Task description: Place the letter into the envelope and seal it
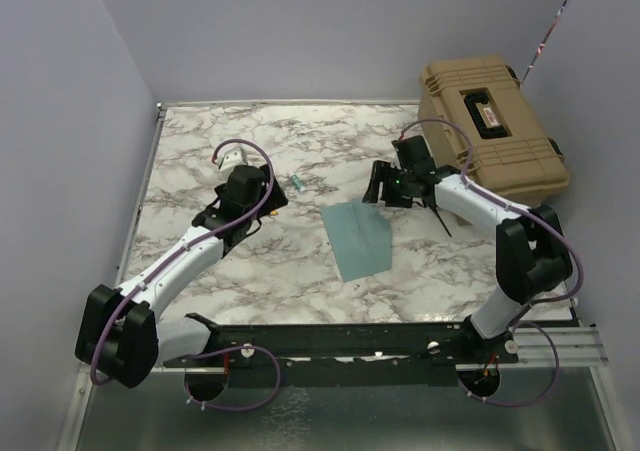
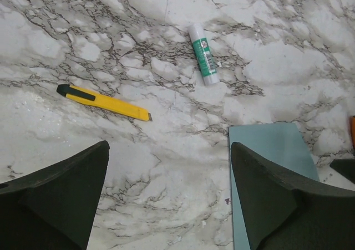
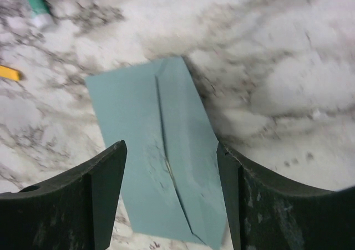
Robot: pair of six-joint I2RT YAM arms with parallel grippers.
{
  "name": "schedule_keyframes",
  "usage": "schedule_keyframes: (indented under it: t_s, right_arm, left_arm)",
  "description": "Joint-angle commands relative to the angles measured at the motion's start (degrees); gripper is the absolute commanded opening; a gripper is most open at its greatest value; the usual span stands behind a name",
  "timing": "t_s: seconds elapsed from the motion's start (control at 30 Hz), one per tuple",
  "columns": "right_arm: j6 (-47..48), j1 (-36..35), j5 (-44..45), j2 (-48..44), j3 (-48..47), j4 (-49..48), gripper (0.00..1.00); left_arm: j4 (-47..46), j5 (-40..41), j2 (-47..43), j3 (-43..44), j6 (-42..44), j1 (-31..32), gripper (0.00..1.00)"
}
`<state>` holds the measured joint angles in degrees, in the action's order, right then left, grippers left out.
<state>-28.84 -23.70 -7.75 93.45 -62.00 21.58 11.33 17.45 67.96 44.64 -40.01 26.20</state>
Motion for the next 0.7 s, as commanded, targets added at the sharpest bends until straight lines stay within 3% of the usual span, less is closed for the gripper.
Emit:
schedule_keyframes:
  t_s: [0.0,0.2,0.37,0.67]
  right_arm:
    - [4.3,-3.0,-5.2,6.6,-8.2,-6.7,0.70]
    - [7.8,-11.4,5.1,20.2,-23.8,-5.0,0.70]
    - [9.6,-14.5,10.2,31.6,-35.4,-5.9,0.68]
    - [16.0,-18.1,15.2,43.9,-47.5,-4.9,0.59]
  left_arm:
    - [1.3,-1.4,2.7,0.9,-2.0,-1.2,0.90]
    - [2.1,1.6,-0.4,-0.7,-4.9,-1.8,0.90]
    - [2.4,2.4,-4.0,-1.9,-2.6,-1.9,0.91]
    - [5.5,4.0,-7.1,-2.1,-1.2,-2.1,0.92]
